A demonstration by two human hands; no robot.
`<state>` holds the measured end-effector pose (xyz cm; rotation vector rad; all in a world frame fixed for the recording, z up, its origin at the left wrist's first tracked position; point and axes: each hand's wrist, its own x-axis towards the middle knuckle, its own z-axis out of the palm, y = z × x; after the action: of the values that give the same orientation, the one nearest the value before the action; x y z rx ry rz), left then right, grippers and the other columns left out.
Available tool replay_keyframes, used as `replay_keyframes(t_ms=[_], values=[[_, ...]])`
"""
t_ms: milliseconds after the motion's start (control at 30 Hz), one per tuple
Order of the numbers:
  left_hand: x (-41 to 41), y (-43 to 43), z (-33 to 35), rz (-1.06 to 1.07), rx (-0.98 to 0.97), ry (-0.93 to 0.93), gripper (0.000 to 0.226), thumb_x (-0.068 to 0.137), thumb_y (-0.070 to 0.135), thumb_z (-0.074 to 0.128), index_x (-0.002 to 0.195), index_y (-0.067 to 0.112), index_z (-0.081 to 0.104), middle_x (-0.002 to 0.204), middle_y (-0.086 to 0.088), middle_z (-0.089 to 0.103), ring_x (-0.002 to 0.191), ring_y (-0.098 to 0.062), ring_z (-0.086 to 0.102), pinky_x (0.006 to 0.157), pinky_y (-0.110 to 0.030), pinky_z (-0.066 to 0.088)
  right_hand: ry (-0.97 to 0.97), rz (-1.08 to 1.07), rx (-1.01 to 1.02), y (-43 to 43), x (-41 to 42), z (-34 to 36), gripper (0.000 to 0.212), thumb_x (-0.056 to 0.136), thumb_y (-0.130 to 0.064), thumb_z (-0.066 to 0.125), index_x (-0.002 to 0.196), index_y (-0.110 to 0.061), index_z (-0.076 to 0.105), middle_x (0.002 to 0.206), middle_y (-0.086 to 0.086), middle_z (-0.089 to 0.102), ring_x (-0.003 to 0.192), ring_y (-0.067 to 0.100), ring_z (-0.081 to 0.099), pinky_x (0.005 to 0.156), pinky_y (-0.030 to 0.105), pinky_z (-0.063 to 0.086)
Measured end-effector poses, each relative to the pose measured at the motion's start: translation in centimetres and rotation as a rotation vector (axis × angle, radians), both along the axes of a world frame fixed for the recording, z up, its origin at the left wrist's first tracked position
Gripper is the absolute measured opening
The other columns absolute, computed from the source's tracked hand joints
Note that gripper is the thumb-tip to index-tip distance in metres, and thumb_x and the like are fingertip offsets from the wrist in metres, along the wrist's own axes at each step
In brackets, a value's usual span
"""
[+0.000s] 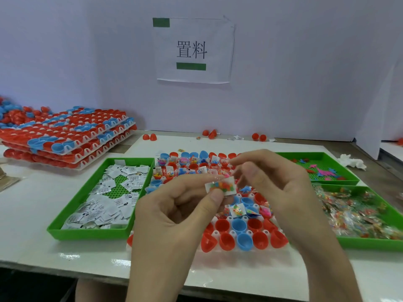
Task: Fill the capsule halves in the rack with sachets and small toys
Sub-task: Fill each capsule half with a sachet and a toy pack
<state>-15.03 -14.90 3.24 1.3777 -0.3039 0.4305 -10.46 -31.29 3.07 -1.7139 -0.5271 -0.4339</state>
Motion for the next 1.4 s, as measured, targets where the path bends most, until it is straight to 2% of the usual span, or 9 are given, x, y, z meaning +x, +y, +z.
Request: replay_keyframes(t_ms=[167, 333, 433, 500, 600, 667, 767, 1167, 1400], values=[[0.0, 0.3, 0.1, 0.011, -0.025, -0.007, 0.02, 0.069, 0.011, 0.082, 0.083, 0.024, 0.081, 0.078, -0.005, 0.078, 0.073, -0.02, 0.076, 0.066, -0.018, 0.058, 0.15, -0.433, -0.038, -4.5, 3.1, -2.7, 0.014, 0.094, -0.023, 0.066, 0.096, -0.035, 0.073, 0.096, -0.018, 0.073, 0.094, 0.002, 0.066, 0.08, 0.024, 0.051], [0.2, 0.6, 0.2, 0.103, -0.058, -0.002, 0.02, 0.066, 0.015, 0.07, 0.082, 0.023, 0.079, 0.076, -0.005, 0.077, 0.071, -0.018, 0.076, 0.064, -0.016, 0.057, 0.181, -0.612, -0.077, -8.5, 5.3, -3.8, 0.024, 0.094, -0.019, 0.066, 0.093, -0.042, 0.068, 0.1, -0.021, 0.07, 0.092, -0.002, 0.061, 0.073, 0.022, 0.047], [0.2, 0.8, 0.1, 0.138, -0.064, -0.002, 0.019, 0.067, 0.014, 0.069, 0.081, 0.023, 0.079, 0.075, -0.005, 0.077, 0.071, -0.018, 0.076, 0.063, -0.016, 0.057, 0.305, -0.621, -0.437, -9.7, 8.8, -3.8, 0.025, 0.098, -0.026, 0.061, 0.122, -0.033, 0.064, 0.123, -0.006, 0.065, 0.09, 0.002, 0.059, 0.074, 0.029, 0.051], [0.2, 0.8, 0.1, 0.151, -0.072, -0.002, 0.018, 0.066, 0.016, 0.07, 0.081, 0.023, 0.079, 0.075, -0.007, 0.076, 0.072, -0.019, 0.076, 0.064, -0.017, 0.057, 0.458, -0.543, -0.765, -9.9, 11.3, -4.3, 0.036, 0.101, -0.032, 0.055, 0.137, -0.029, 0.056, 0.139, -0.002, 0.058, 0.087, 0.01, 0.058, 0.09, 0.04, 0.05], [0.2, 0.9, 0.2, 0.15, -0.093, 0.001, 0.018, 0.067, 0.015, 0.069, 0.08, 0.024, 0.079, 0.075, -0.007, 0.076, 0.071, -0.019, 0.075, 0.064, -0.017, 0.057, 0.495, -0.528, -1.0, -9.6, 13.5, -6.1, 0.028, 0.101, -0.033, 0.054, 0.126, -0.03, 0.065, 0.133, -0.004, 0.064, 0.107, 0.016, 0.059, 0.101, 0.042, 0.046], [0.3, 1.1, 0.1, 0.151, -0.099, 0.01, 0.019, 0.067, 0.015, 0.069, 0.08, 0.024, 0.079, 0.076, -0.007, 0.077, 0.071, -0.018, 0.075, 0.063, -0.017, 0.057, 0.426, -0.602, -0.877, -9.7, 14.0, -7.2, 0.012, 0.098, -0.029, 0.061, 0.098, -0.035, 0.071, 0.11, -0.008, 0.071, 0.091, 0.007, 0.059, 0.088, 0.037, 0.05], [0.4, 1.4, -0.1, 0.16, -0.082, 0.017, 0.018, 0.068, 0.015, 0.069, 0.082, 0.023, 0.078, 0.075, -0.007, 0.076, 0.071, -0.019, 0.075, 0.064, -0.017, 0.057, 0.367, -0.635, -0.717, -9.9, 14.1, -7.7, 0.028, 0.091, -0.024, 0.071, 0.07, -0.04, 0.061, 0.084, -0.014, 0.067, 0.074, -0.002, 0.053, 0.068, 0.029, 0.043], [0.2, 1.0, -0.4, 0.123, -0.072, 0.034, 0.019, 0.067, 0.02, 0.07, 0.083, 0.026, 0.079, 0.075, -0.005, 0.076, 0.071, -0.016, 0.075, 0.063, -0.014, 0.056, 0.215, -0.69, -0.404, -10.5, 13.2, -7.8, 0.026, 0.081, -0.003, 0.078, 0.076, -0.027, 0.069, 0.074, -0.014, 0.066, 0.074, 0.0, 0.062, 0.06, 0.015, 0.042], [0.3, 0.8, -0.7, 0.115, -0.054, 0.027, 0.018, 0.067, 0.021, 0.07, 0.082, 0.026, 0.078, 0.076, -0.005, 0.077, 0.072, -0.017, 0.075, 0.064, -0.015, 0.056, 0.172, -0.769, -0.333, -11.0, 13.1, -7.7, 0.026, 0.079, -0.006, 0.08, 0.071, -0.029, 0.072, 0.074, -0.011, 0.071, 0.074, 0.007, 0.068, 0.066, 0.027, 0.053]])
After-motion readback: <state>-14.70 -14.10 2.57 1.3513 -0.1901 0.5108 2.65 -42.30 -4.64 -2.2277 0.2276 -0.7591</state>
